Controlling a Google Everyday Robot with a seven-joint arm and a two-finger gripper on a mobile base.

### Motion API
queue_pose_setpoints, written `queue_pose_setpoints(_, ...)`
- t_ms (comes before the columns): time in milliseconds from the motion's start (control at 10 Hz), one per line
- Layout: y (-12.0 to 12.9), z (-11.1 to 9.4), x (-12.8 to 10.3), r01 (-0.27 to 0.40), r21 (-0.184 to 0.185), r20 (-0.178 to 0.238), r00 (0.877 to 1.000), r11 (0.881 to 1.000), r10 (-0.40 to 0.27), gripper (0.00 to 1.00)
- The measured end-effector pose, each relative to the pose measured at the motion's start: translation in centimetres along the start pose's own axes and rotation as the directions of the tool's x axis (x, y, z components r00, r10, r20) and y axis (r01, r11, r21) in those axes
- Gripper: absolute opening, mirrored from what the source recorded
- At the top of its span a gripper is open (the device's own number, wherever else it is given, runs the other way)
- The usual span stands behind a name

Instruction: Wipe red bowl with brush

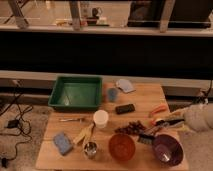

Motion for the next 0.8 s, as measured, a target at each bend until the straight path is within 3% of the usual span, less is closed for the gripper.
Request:
queue_pose_setpoints(400, 2.0, 0.2, -1.2, 0.014, -0.036, 0.049, 0.999, 0.999, -0.013, 0.10)
queue_pose_setpoints(600, 3.4, 1.2, -1.7, 0.028, -0.088, 0.071, 0.997, 0.996, -0.022, 0.10)
queue_pose_setpoints(700, 4.6, 1.7, -2.4, 0.052, -0.132, 0.085, 0.995, 0.990, -0.041, 0.10)
queue_pose_setpoints(800, 4.9, 2.0, -2.7, 0.062, -0.141, 0.091, 0.995, 0.988, -0.049, 0.10)
